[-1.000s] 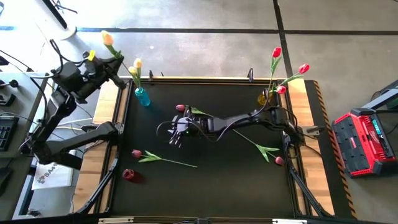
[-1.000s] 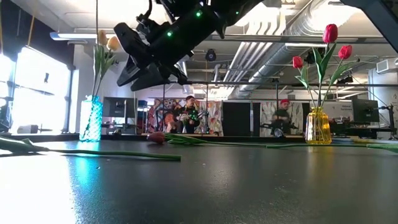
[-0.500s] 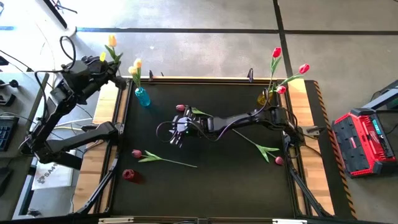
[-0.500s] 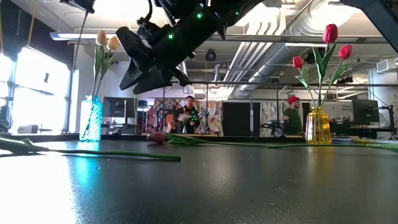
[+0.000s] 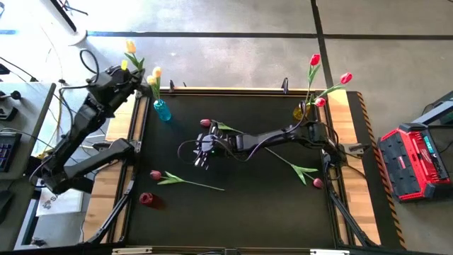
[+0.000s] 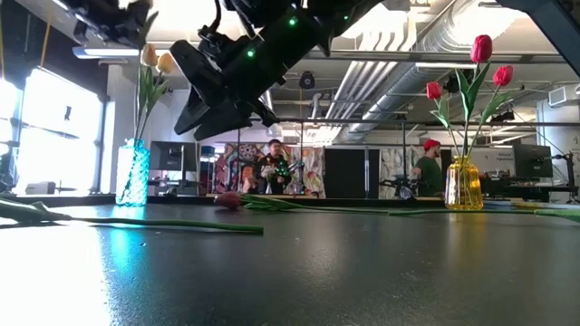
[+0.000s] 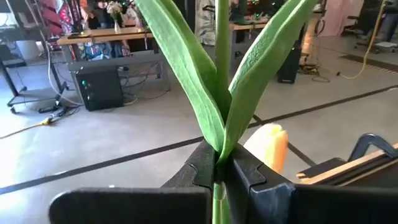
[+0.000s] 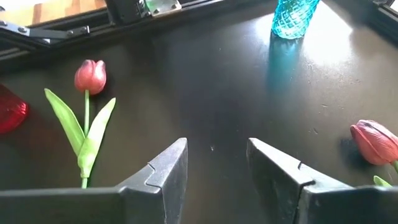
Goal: Sort flowers into vase by color
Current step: Put the white tulip into the blue vase
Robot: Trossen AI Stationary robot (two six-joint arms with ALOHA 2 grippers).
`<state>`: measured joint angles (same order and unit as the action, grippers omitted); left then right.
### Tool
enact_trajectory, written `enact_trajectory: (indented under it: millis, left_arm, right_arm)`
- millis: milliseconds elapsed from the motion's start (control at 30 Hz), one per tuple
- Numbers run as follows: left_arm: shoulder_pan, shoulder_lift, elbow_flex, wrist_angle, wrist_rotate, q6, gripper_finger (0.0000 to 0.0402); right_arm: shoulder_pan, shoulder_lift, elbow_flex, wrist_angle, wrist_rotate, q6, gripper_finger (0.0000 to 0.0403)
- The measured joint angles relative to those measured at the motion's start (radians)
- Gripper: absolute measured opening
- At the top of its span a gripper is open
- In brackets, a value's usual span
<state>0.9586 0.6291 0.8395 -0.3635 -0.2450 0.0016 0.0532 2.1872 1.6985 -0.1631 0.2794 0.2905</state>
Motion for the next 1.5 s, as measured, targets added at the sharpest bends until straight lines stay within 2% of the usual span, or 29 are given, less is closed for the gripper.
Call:
enact_trajectory:
  millis: [233, 600, 967, 1233, 1367, 1500]
  left_arm:
    - [0.025, 0.002, -0.053, 0.052, 0.008, 0.014, 0.0003]
    - [0.025, -0.008, -0.053, 0.033, 0.059, -0.017, 0.0003]
    - [0.025, -0.008, -0.037, 0.014, 0.068, -0.009, 0.0003]
    - [0.025, -0.006, -0.076, -0.027, 0.068, -0.008, 0.0003]
    - [0.025, -0.008, -0.076, -0.030, 0.068, -0.007, 0.0019]
    - [0.025, -0.016, -0.076, -0.042, 0.080, 0.004, 0.0066]
  right_arm:
    - [0.000, 0.000, 0.000, -0.021, 0.001, 0.000, 0.0155]
    - [0.000, 0.000, 0.000, -0.013, 0.002, 0.000, 0.0155]
    - [0.000, 0.000, 0.000, -0.013, 0.003, 0.001, 0.0155]
    - [0.000, 0.000, 0.000, -0.013, 0.005, 0.001, 0.0155]
    - [0.000, 0.000, 0.000, -0.022, 0.004, 0.008, 0.0155]
    - [0.000, 0.000, 0.000, -0.053, 0.004, 0.019, 0.0155]
